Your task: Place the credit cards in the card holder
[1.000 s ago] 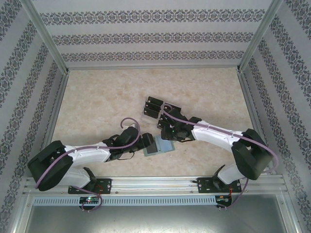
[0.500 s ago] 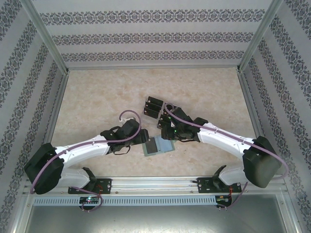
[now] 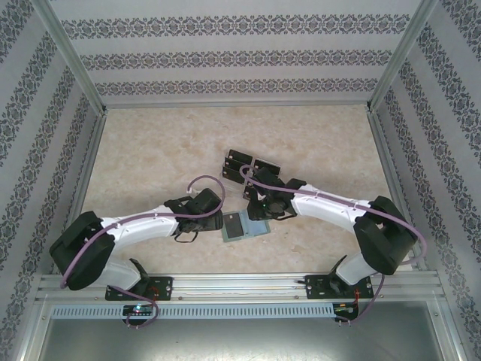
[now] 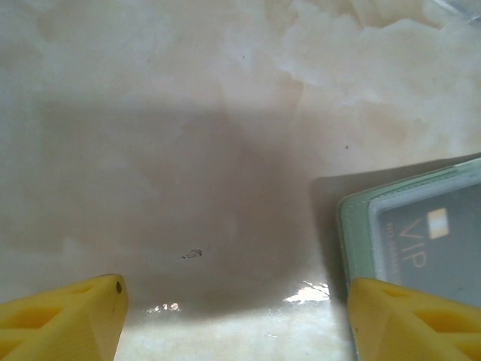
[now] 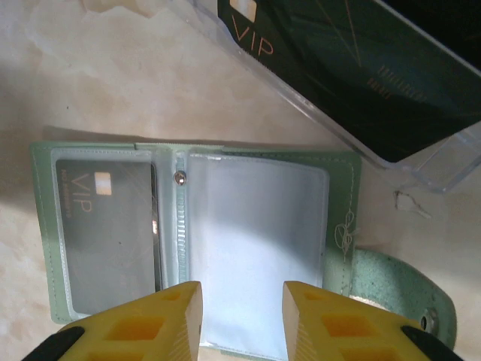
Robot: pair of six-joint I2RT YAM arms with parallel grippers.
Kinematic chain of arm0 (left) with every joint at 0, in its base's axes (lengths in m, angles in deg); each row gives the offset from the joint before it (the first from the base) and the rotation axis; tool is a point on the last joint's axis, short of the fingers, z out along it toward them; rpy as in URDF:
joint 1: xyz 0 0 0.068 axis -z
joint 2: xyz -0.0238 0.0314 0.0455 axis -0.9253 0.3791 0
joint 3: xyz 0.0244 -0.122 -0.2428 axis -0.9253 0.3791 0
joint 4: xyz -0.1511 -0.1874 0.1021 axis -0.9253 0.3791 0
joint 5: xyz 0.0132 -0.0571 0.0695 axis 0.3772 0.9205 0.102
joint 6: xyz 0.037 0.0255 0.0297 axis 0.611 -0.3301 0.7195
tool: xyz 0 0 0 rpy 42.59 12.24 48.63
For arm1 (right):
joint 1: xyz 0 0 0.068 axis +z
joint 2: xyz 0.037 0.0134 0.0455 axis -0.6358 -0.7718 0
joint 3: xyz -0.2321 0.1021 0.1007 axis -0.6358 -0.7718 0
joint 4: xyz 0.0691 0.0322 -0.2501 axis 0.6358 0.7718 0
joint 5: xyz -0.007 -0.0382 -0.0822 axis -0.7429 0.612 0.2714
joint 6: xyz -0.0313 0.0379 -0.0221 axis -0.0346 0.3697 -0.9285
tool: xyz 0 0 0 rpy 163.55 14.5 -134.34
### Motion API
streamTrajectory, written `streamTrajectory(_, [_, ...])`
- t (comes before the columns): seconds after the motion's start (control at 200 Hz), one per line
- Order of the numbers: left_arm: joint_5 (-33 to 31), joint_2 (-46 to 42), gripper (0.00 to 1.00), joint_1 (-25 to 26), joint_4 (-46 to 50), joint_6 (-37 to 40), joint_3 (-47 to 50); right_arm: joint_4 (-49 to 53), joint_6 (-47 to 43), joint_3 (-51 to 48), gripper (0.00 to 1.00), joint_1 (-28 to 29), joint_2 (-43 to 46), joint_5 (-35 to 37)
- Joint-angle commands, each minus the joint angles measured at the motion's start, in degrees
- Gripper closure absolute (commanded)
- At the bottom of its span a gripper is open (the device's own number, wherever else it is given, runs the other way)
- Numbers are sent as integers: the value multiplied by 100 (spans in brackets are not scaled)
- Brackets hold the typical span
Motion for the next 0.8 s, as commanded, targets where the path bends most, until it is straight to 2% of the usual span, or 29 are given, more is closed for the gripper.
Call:
streamTrajectory(0.0, [-142,105,22,-69,128,142,6,134,-174,165,66,41,-155,200])
streamTrajectory(0.275, [-125,104,23,-69,-29,114,126,135,-216,115,65,29,-327,394])
streamTrajectory(0.794, [-103,76,23,-68,-115,98,184,-50,-214,66,65,92,-528,198])
